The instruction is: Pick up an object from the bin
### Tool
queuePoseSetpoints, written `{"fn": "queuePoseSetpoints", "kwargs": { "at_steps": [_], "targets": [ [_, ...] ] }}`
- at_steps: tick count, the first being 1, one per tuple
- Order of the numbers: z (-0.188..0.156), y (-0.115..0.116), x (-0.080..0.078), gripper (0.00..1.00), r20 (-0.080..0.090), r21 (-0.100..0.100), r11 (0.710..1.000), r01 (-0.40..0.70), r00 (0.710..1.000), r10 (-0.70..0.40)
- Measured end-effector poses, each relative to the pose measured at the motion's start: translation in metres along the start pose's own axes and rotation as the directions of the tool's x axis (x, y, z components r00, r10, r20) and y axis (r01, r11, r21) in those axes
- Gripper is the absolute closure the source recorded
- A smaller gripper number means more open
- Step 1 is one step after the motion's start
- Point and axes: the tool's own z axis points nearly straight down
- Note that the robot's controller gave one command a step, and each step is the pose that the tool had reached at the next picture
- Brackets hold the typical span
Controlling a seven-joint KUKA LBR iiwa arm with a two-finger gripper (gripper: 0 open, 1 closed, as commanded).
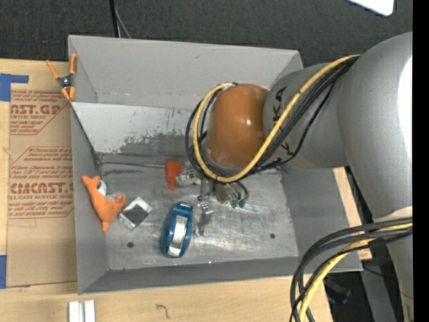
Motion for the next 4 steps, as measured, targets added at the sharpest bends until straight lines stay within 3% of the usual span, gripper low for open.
{"fn": "queuePoseSetpoints", "kwargs": {
  "at_steps": [1,2,3,4],
  "targets": [
    [0.003,0.01,0.008,0.0,-0.011,-0.004,0.99,0.143,0.99,-0.143],
    [-0.005,0.024,0.02,0.0,-0.007,-0.004,0.931,0.365,0.931,-0.365],
    [0.028,0.025,0.017,0.0,0.001,-0.005,0.882,0.471,0.882,-0.471],
    [0.031,0.037,0.012,1.0,0.002,-0.001,0.783,0.622,0.783,-0.621]
  ]
}}
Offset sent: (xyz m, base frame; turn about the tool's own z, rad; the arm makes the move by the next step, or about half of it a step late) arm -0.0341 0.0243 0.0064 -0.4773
